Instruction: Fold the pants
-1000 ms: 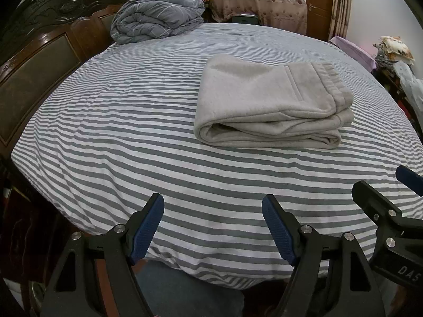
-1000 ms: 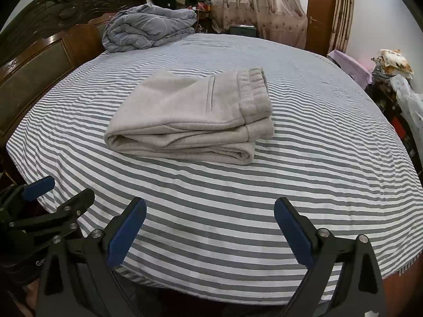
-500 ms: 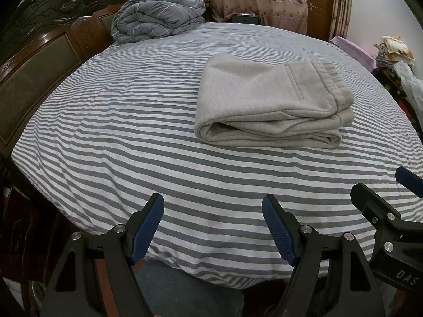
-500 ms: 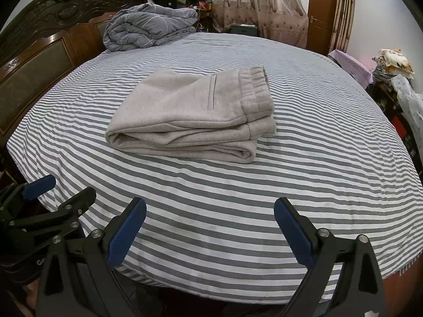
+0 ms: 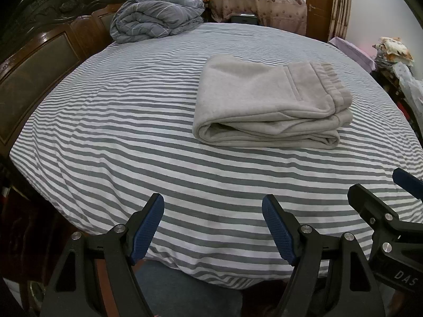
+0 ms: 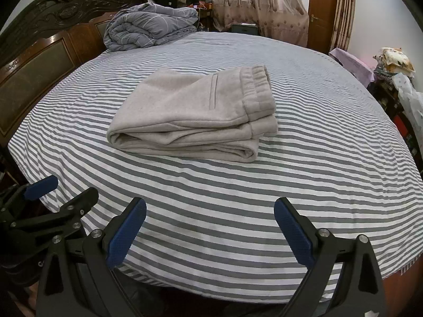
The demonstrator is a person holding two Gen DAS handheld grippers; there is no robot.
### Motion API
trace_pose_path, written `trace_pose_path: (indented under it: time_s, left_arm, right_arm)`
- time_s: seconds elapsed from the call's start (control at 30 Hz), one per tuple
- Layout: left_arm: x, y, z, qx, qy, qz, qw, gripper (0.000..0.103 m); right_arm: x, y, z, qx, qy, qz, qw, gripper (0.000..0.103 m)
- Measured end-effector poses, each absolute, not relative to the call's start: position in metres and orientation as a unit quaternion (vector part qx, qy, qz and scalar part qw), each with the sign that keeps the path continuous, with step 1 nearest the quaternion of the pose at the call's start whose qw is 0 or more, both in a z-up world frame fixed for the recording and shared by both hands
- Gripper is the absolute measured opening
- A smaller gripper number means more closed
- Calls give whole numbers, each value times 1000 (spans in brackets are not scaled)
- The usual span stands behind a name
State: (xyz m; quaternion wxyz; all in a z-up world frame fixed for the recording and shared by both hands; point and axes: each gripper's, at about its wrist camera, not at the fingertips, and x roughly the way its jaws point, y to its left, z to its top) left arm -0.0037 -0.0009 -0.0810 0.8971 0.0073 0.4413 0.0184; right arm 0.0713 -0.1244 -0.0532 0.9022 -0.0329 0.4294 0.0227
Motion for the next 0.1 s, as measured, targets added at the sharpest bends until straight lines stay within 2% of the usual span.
trace_pose_path:
  time_s: [0.1]
  left_arm:
    - [-4,-2,-82,4,442,20,897,77]
  right_arm:
    - [71,-125,-53,-32,430,22,902,96]
